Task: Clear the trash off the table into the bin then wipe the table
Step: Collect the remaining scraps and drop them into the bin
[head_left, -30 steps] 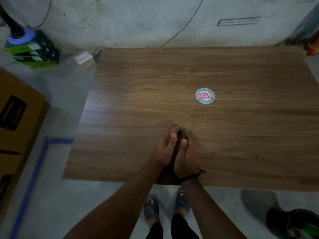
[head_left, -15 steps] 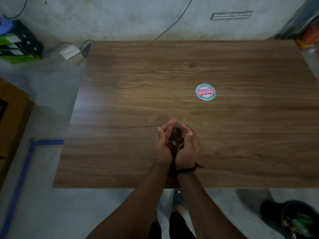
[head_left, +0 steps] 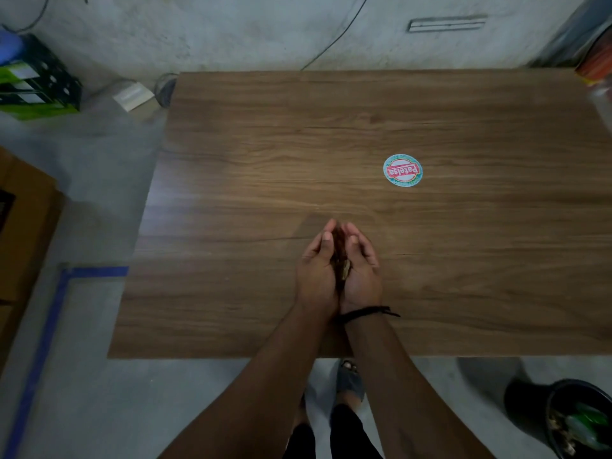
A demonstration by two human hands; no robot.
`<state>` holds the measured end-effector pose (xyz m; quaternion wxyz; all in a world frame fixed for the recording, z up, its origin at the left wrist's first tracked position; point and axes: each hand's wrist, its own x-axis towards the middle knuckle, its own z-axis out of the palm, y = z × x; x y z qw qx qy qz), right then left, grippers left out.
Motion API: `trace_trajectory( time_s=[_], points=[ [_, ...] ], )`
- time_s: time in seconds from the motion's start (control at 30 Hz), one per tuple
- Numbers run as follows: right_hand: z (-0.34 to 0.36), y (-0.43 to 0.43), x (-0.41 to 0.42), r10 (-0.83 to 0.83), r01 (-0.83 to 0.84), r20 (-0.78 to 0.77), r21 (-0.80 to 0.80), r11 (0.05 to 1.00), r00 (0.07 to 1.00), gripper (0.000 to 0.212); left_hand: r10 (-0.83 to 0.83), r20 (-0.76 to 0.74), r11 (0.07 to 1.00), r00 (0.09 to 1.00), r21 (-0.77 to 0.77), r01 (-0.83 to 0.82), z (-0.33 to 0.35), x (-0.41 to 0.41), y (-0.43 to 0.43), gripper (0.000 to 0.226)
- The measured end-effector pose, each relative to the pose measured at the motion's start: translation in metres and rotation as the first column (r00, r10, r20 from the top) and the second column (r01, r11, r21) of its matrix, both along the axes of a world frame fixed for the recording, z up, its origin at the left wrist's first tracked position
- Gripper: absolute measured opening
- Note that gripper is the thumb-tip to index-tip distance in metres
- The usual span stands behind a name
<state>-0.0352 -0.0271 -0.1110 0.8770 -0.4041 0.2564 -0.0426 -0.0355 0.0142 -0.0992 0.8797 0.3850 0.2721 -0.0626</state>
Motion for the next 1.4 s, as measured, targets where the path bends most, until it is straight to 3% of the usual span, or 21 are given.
trace_trajectory(
  time_s=[0.1,0.27,0.7,1.03,1.2,1.4],
  points=[
    [0.007,-0.001,0.001,-0.002,0.002,-0.002,0.116,0.993,1.0,0.022,0.04,-0.042,0.998,0.998,-0.054,-0.042,0.008,0.002,-0.001,0.034],
    [0.042,-0.004,0.009,0.004,-0.011,0.047,0.148,0.989,0.999,0.023,0.085,-0.025,0.989,0.996,-0.116,-0.087,0.045,0.005,-0.003,0.032],
    [0.159,-0.072,-0.023,-0.139,0.12,0.218,0.099,0.988,0.966,0.025,-0.072,0.202,0.992,0.977,-0.085,0.091,0.155,-0.019,-0.078,0.024],
    [0.213,-0.225,-0.144,-0.363,0.353,0.183,0.087,0.931,0.913,0.026,-0.334,0.209,0.936,0.919,-0.043,0.35,0.2,-0.125,-0.231,0.026],
    [0.209,-0.332,-0.237,-0.56,0.554,0.157,0.082,0.828,0.814,0.023,-0.502,0.187,0.855,0.844,-0.038,0.517,0.193,-0.213,-0.345,0.027],
    [0.198,-0.45,-0.34,-0.659,0.652,0.134,0.094,0.752,0.74,0.027,-0.623,0.168,0.771,0.764,-0.031,0.636,0.178,-0.307,-0.47,0.03]
  ],
)
